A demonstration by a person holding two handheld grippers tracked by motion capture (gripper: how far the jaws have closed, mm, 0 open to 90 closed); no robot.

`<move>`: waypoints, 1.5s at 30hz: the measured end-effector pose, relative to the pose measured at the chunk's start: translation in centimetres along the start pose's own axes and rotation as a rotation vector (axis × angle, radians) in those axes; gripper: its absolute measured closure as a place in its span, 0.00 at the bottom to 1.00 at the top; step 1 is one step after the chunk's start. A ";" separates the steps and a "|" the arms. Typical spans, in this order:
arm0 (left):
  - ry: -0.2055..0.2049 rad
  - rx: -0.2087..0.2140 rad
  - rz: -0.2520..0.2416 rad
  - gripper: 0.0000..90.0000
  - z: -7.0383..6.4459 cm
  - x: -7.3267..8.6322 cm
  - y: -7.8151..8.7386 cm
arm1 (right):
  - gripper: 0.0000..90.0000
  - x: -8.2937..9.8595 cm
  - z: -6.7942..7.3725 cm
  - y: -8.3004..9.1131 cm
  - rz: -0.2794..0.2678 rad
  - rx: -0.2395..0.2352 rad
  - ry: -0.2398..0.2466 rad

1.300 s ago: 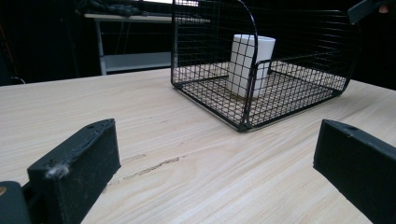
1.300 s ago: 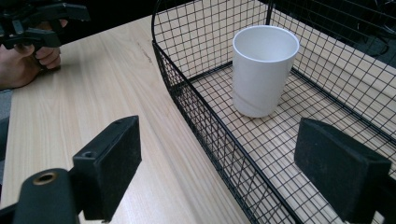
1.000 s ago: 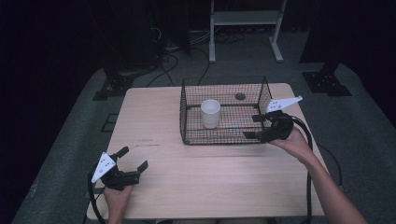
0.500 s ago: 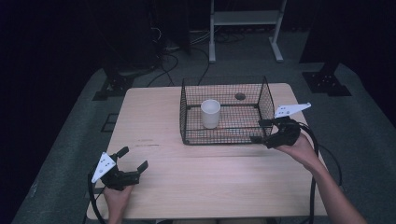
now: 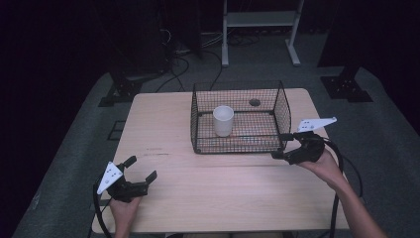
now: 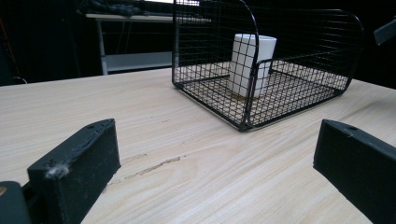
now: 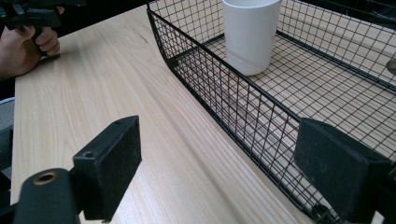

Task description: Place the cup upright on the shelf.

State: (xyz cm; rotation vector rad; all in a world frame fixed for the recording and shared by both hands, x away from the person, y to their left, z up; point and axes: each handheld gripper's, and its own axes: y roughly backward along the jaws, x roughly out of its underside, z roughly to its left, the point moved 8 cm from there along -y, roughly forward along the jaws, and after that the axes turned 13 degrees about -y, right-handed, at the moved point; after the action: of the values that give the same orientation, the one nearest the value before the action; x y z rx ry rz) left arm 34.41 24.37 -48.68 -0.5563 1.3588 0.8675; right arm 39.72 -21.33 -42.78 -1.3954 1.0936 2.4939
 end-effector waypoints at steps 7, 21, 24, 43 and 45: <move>-0.003 0.000 0.002 0.00 0.0 0.0 0.0 | 0.16 0.6 -0.1 0.7 -0.011 0.006 -0.006; -0.003 -0.001 0.003 0.00 0.0 0.0 0.0 | 0.15 1.8 0.1 1.6 -0.026 0.013 -0.011; -0.004 -0.001 0.002 0.00 0.0 0.0 0.0 | 0.15 2.2 0.0 1.5 -0.023 0.017 -0.015; -0.007 -0.001 0.004 0.00 0.0 0.0 0.0 | 0.15 4.7 -0.4 2.2 -0.040 0.042 -0.042; -0.007 -0.001 0.003 0.00 0.0 0.0 0.0 | 0.15 5.0 -0.4 2.2 -0.042 0.043 -0.049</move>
State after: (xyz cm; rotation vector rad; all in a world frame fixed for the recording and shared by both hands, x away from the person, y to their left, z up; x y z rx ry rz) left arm 34.38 24.39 -48.69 -0.5517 1.3527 0.8721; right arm 36.22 -24.56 -45.58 -1.3252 1.0909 2.4470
